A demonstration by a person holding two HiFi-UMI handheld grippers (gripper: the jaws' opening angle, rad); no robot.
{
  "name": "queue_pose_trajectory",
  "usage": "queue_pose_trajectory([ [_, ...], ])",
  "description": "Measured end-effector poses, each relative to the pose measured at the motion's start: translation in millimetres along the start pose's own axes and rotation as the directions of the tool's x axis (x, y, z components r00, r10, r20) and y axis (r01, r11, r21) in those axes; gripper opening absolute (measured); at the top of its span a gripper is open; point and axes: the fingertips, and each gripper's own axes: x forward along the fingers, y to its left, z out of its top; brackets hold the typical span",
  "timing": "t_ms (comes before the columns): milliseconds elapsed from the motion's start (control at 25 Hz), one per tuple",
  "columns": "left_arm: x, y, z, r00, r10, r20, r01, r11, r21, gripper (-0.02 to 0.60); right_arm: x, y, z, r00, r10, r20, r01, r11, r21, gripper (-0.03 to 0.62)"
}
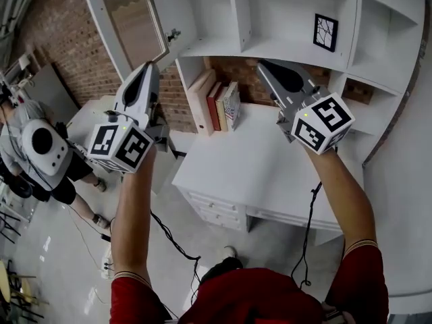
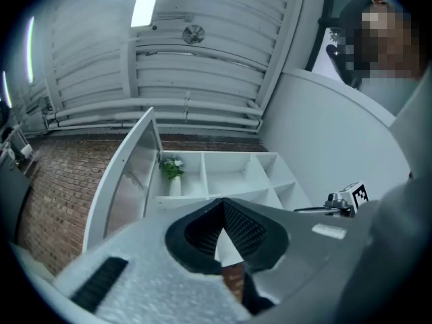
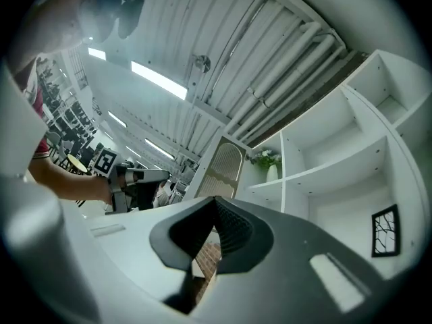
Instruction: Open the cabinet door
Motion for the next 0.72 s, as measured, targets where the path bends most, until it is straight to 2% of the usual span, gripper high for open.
queue_pose_trajectory([
  [160,-15.5,-54.5,-15.7,0.998,-0.064,-0.028,0.063,0.998,-0.005,0.005,-20.6,32.6,-1.9,1.0,0.014,0.007,-0.014,1.0,-0.014,0.012],
  [320,-32.0,-91.4,-35.8,0.991,-0.128,-0.047,0.128,0.992,0.0,0.005,-33.2,63.7,-8.9,1.0,0.009,0.007,-0.009,1.0,-0.017,0.012],
  [560,-66.1,-104.8,-60.6,0.984,-0.17,-0.049,0.168,0.984,-0.056,0.006,-39.3,109.8,-26.9,1.0,-0.019,0.001,0.019,1.0,-0.011,0.012],
  [720,-97.3,-108.8,-82.8,0.977,-0.197,-0.083,0.19,0.978,-0.086,0.005,-45.6,144.7,-46.8,0.999,-0.036,-0.01,0.036,0.999,0.01,0.012],
])
